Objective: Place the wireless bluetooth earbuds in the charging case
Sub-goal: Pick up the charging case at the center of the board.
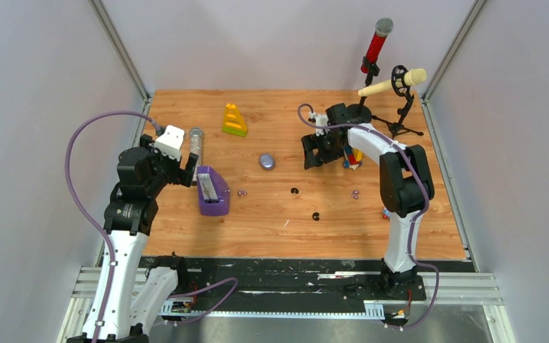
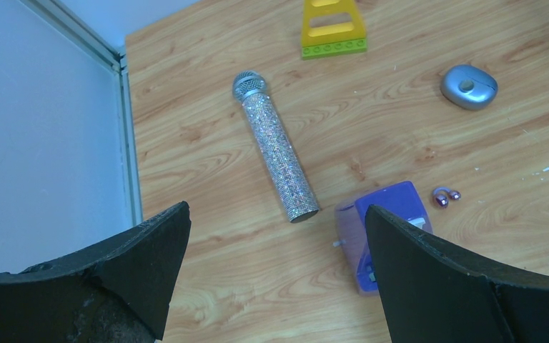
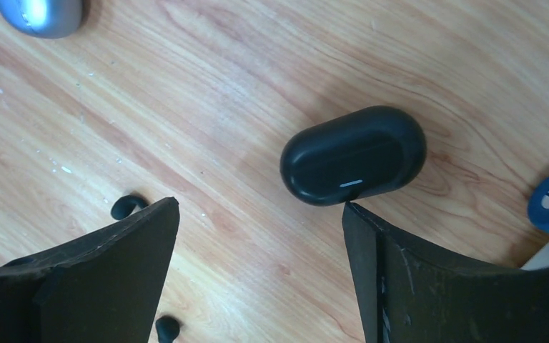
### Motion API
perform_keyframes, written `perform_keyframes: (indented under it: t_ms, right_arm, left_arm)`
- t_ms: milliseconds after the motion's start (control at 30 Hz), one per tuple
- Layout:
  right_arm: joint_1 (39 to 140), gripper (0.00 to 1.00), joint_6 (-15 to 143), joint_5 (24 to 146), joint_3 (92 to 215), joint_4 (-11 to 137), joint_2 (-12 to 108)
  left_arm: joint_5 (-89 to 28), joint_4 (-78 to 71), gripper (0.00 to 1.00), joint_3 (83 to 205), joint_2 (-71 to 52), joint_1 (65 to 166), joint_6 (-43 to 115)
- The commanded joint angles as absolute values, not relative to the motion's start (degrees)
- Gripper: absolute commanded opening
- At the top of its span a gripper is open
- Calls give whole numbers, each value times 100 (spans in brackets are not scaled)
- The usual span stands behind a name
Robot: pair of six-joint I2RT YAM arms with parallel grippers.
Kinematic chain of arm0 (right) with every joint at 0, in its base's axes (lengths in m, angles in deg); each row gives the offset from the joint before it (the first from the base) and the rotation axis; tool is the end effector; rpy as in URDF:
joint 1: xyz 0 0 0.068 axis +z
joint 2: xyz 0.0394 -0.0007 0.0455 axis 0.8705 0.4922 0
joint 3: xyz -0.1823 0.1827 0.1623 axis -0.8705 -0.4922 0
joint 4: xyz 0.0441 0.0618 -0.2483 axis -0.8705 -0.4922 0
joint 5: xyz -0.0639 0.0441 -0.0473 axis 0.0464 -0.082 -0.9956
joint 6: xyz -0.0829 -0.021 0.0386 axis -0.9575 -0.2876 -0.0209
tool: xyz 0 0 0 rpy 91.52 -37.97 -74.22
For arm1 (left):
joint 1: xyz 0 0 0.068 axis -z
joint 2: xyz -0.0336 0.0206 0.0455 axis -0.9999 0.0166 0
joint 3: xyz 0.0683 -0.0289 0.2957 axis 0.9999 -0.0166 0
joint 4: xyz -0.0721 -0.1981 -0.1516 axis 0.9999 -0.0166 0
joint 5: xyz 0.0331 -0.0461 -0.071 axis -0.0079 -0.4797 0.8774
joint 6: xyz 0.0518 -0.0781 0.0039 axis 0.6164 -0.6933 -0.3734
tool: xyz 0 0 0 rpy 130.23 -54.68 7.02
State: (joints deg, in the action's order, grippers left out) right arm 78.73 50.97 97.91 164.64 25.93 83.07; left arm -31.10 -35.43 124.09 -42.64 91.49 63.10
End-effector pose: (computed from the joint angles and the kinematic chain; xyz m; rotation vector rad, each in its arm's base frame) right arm 0.4196 0.1697 0.1708 -0.6791 2.6464 0.5541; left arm 0.1757 -0.0188 0.3599 0.3927 1.8765 0.0258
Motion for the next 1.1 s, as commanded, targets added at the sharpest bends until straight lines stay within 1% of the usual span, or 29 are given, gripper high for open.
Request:
perform_keyframes:
  t_ms: [0,67,200,333,500,767,1067]
  right_arm:
    - [7908,86,5026,10335,16663,2531,8067]
    - [7934,84,4957,10307,16688,2509,8023]
    - [8064,86,4537,9479,16691,2612,7819]
    - [8143,91,4004,8936,16599,2819,7697]
    - [8123,100,3199,8541,16560,2864,7844]
    - [7832,100,2642,8691,16647,3063,8275]
    - [7831,100,2371,8918,16636,3262,8497]
  left_arm:
    - [-3150,-3275,100,12392,-4317,9106,6282]
    - [-3150,-3269,100,12391,-4320,9099,6289]
    - [-3150,-3270,100,12391,-4316,9102,6291]
    - [-3141,-3261,100,12383,-4309,9099,6299]
    - [-3105,-3268,100,12385,-4283,9100,6299]
    - [-3110,-3285,100,12399,-4341,9107,6299]
    - [-3130,-3302,100,12415,-4324,9102,6288]
